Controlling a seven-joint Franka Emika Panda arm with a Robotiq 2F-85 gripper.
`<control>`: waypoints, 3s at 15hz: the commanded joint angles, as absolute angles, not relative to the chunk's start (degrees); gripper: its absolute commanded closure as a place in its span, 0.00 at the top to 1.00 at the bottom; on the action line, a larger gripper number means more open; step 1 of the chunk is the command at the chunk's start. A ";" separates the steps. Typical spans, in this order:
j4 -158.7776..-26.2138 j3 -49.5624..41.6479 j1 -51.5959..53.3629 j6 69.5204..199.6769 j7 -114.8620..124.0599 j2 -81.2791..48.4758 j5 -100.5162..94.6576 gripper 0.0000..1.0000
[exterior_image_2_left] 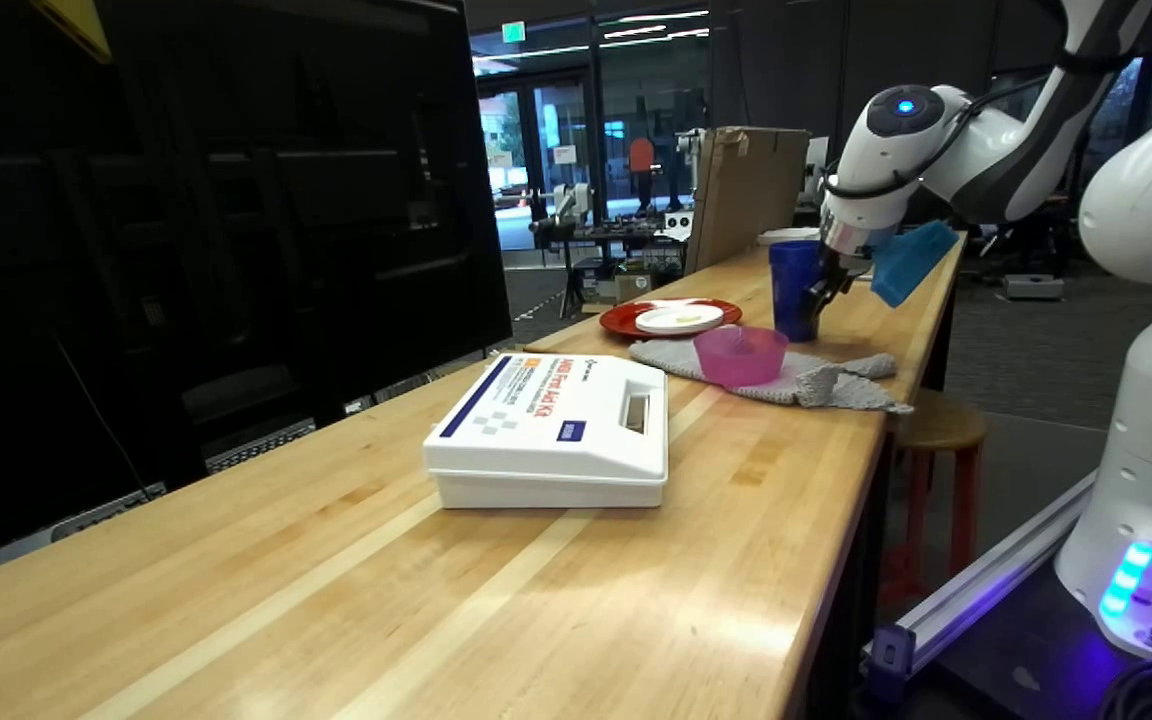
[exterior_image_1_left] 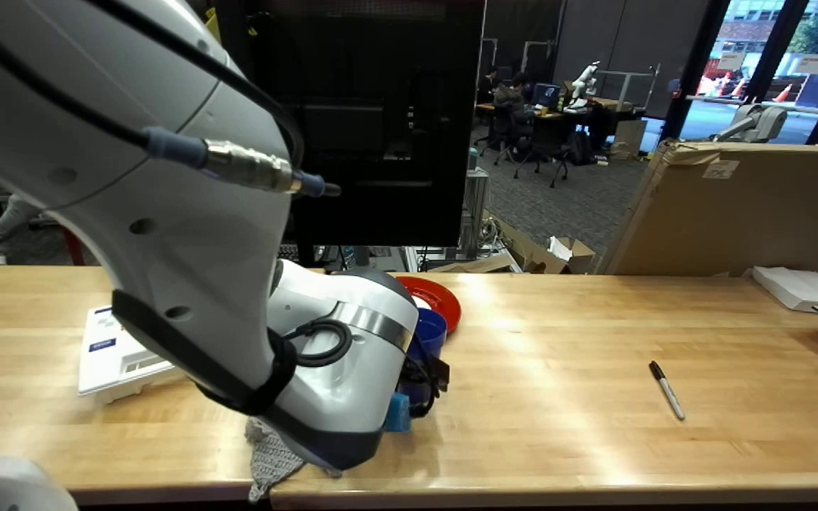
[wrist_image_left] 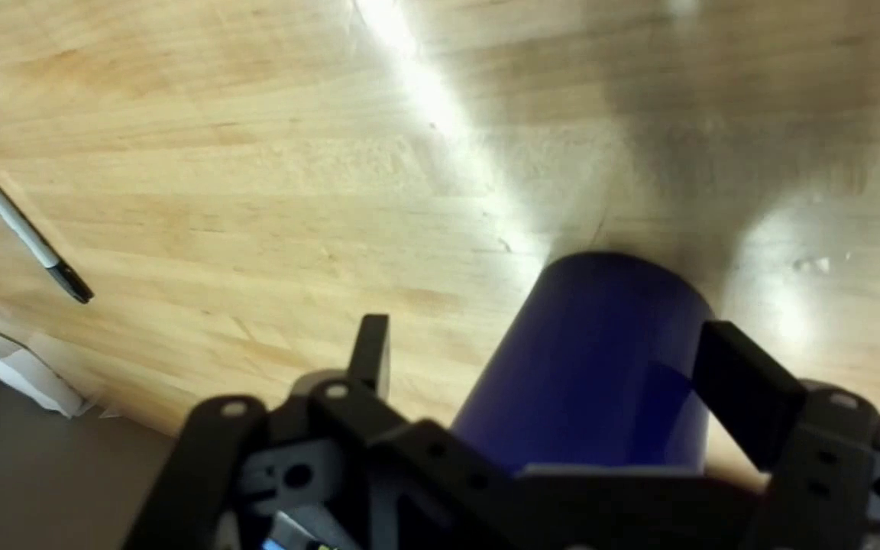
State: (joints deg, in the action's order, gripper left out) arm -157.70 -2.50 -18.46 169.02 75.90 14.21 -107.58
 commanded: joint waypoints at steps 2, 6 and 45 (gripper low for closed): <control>-158.33 -1.98 -16.49 165.05 86.76 18.23 -111.71 1.00; -158.43 -2.37 -16.12 163.56 90.58 18.04 -114.00 1.00; -158.96 -3.50 -9.22 149.59 -9.70 15.01 -95.52 1.00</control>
State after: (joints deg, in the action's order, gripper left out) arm -158.64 -5.00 -9.57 152.29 -12.11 12.50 -89.52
